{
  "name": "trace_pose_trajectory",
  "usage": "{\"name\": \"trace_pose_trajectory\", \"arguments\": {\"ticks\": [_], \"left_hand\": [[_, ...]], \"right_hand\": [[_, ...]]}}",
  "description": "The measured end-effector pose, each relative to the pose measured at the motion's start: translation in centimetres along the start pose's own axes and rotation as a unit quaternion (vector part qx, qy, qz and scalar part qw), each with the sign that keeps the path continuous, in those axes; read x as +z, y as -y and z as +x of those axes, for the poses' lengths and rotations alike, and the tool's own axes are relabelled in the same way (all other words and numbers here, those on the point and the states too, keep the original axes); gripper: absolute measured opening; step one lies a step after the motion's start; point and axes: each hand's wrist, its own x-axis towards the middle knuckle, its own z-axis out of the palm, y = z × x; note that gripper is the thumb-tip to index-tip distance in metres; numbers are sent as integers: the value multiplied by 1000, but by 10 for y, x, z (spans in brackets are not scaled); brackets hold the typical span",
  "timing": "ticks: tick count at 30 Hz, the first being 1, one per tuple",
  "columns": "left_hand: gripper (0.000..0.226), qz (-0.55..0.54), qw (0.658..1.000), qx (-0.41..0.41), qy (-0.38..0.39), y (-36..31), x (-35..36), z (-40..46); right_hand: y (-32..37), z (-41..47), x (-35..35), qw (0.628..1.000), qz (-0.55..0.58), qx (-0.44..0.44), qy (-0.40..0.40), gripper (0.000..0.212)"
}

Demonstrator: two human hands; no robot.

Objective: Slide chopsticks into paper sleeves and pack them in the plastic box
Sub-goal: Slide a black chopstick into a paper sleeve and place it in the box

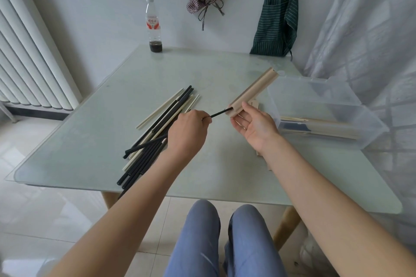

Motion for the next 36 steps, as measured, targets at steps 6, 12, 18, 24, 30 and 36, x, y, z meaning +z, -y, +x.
{"name": "trace_pose_trajectory", "arguments": {"ticks": [6, 12, 18, 24, 30, 36], "left_hand": [[26, -31, 999, 3, 40, 2, -2, 2], [27, -66, 996, -5, 61, 1, -3, 2], [28, -74, 994, -22, 73, -6, -7, 3], [30, -115, 989, -43, 87, -11, -12, 2], [30, -137, 984, -43, 109, -13, -15, 0], [31, -115, 987, -42, 102, -13, -16, 0]], "right_hand": [[1, -2, -2, 1000, 8, 9, 1, 11], [3, -4, -2, 1000, 9, -1, 7, 11], [3, -5, -3, 1000, 9, -4, 12, 11], [4, -6, -1, 1000, 5, -11, 21, 9], [5, -6, 0, 1000, -8, -18, 4, 7], [7, -7, 0, 1000, -3, -28, -3, 5]]}}
